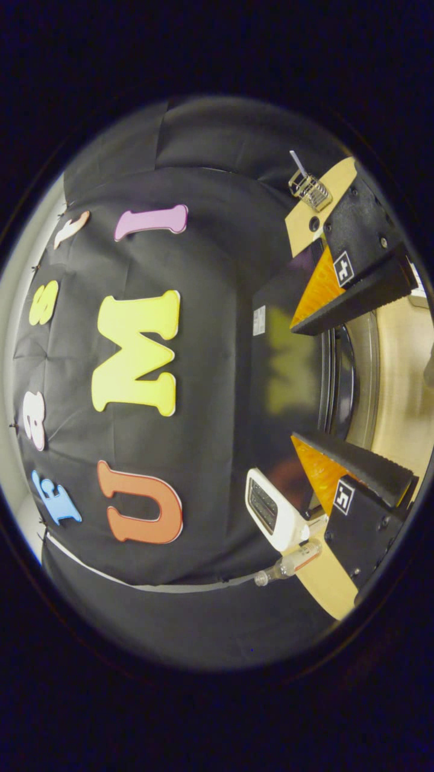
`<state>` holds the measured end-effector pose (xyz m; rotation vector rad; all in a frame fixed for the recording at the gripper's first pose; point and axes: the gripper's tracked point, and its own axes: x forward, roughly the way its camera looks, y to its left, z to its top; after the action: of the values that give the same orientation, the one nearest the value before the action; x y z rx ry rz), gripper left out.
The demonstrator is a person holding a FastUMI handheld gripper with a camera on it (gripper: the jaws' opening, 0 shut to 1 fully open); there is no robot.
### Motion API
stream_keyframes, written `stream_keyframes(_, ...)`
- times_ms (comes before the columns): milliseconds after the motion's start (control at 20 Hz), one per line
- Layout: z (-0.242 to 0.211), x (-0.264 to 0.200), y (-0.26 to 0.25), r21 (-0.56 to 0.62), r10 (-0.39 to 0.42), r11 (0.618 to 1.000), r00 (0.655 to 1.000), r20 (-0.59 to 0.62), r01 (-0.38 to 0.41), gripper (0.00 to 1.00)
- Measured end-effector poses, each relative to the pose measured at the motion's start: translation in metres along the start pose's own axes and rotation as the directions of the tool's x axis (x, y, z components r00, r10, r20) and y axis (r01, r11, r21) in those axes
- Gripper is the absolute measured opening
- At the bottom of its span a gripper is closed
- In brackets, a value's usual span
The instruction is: Open the toaster oven, put the food inside, and close the toaster oven door.
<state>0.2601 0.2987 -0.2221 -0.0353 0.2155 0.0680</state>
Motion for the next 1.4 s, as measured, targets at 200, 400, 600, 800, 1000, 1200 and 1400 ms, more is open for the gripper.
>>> stream_keyframes(200,-0.02,0.007,-0.001,0.041,-0.014,0.999,0.998,-0.053,0.016,1.0)
stream_keyframes(400,-0.024,-0.003,-0.003,0.044,-0.016,0.999,0.997,-0.072,0.019,1.0)
stream_keyframes(600,-0.033,-0.022,-0.002,0.039,-0.026,0.999,0.997,-0.079,0.029,1.0)
stream_keyframes(800,-0.046,-0.046,-0.001,0.02,-0.031,0.999,0.996,-0.088,0.033,1.0)
stream_keyframes(1000,-0.065,-0.068,-0.001,0.004,-0.031,0.999,0.993,-0.115,0.032,1.0)
stream_keyframes(1200,-0.087,-0.089,0.001,-0.009,-0.023,1.0,0.989,-0.148,0.022,1.0)
stream_keyframes(1400,-0.113,-0.105,0.001,-0.016,-0.014,1.0,0.982,-0.189,0.011,1.0)
